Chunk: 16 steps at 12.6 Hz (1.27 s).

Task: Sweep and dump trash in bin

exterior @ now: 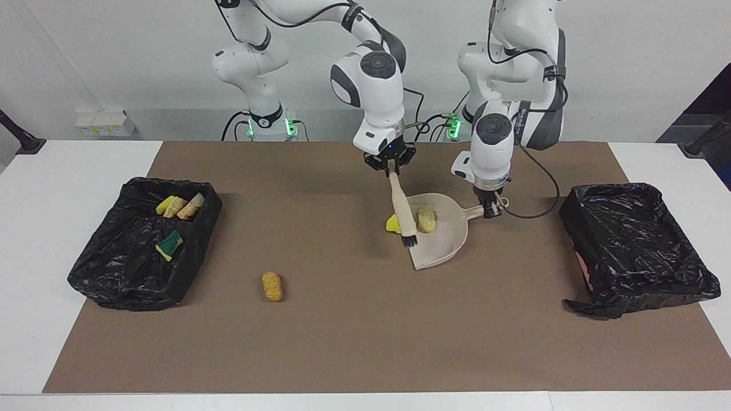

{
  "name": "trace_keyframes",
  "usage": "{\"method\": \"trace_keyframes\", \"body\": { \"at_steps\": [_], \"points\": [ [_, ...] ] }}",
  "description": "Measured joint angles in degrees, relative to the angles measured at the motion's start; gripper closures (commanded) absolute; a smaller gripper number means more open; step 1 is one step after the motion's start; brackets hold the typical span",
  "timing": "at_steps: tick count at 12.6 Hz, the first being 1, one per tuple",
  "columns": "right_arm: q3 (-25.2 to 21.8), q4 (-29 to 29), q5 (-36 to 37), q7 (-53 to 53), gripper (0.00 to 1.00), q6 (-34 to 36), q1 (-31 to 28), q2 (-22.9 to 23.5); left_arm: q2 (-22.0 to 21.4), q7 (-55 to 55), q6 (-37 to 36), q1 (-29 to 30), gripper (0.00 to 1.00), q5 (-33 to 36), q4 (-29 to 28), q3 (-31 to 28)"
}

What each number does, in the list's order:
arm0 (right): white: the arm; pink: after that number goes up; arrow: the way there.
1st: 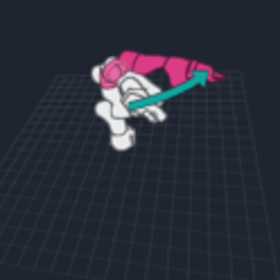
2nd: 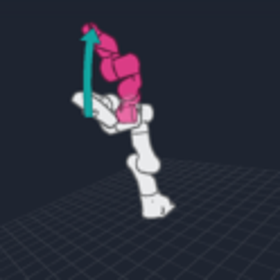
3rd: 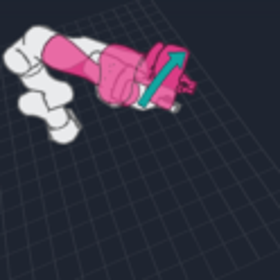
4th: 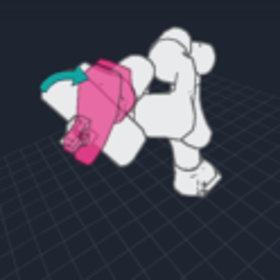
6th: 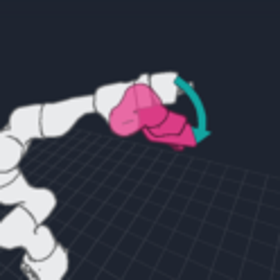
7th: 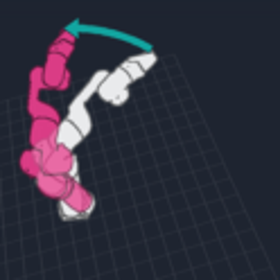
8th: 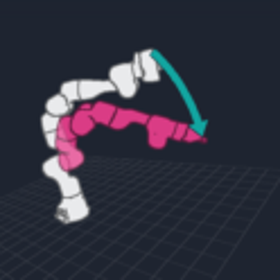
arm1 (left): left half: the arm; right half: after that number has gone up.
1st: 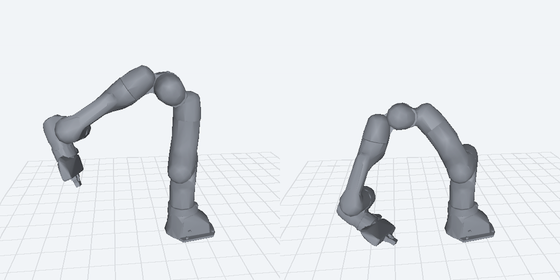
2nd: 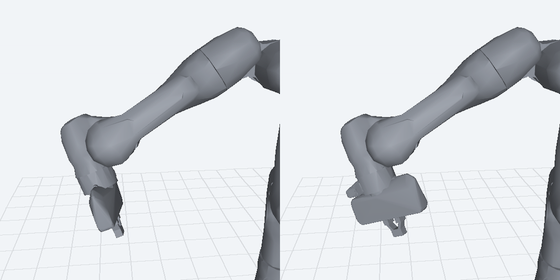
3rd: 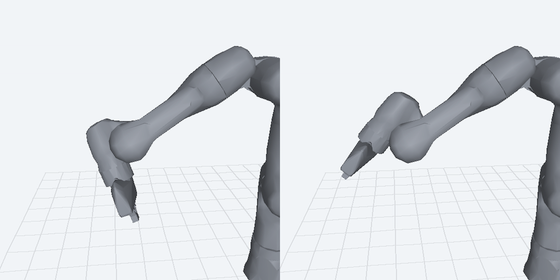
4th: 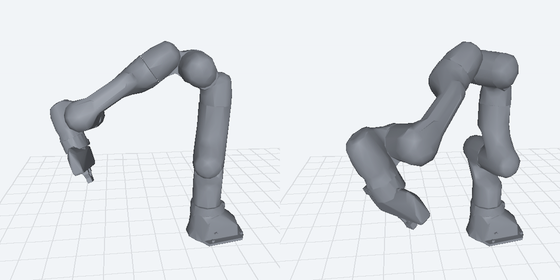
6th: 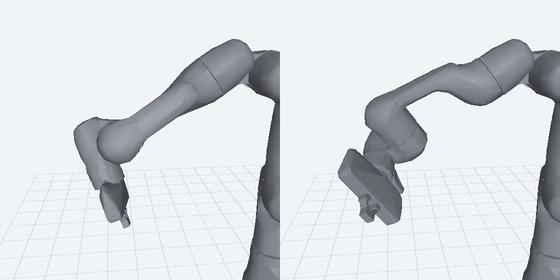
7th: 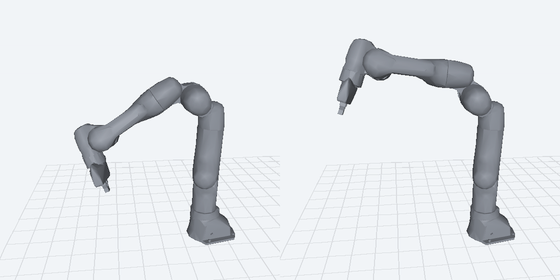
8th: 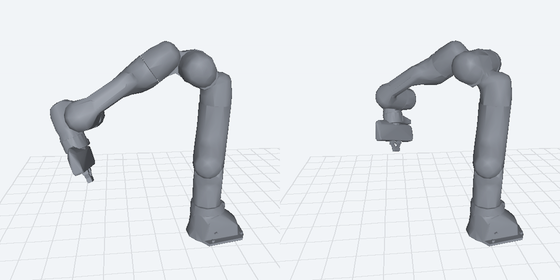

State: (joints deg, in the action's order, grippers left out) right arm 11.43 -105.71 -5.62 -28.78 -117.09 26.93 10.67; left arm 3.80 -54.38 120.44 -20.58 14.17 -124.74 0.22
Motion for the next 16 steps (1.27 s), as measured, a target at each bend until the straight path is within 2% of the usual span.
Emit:
{"method": "trace_keyframes", "body": {
  "at_steps": [5,8,12,14,16],
  "points": [
    [-0.3,2.9,7.6,9.4,1.0,4.0,-13.3,3.9,0.0,1.7,-0.2,0.0,1.0,0.0,0.0,0.0],
    [-0.4,6.7,13.8,10.0,1.0,9.5,-18.0,6.1,0.0,2.1,-0.3,0.0,1.0,0.0,0.0,0.0],
    [-0.5,8.5,19.2,18.0,1.0,10.5,-26.6,8.5,0.0,2.2,-0.3,0.0,1.0,0.0,0.0,0.1],
    [-0.5,8.6,20.6,21.5,1.0,10.5,-29.1,9.2,0.0,3.9,-0.9,-0.1,1.0,0.0,0.0,0.2],
    [-0.2,8.5,20.6,22.0,1.0,10.5,-29.2,9.9,-0.1,5.5,-1.3,-0.1,1.0,0.0,0.0,0.4]
  ]
}}
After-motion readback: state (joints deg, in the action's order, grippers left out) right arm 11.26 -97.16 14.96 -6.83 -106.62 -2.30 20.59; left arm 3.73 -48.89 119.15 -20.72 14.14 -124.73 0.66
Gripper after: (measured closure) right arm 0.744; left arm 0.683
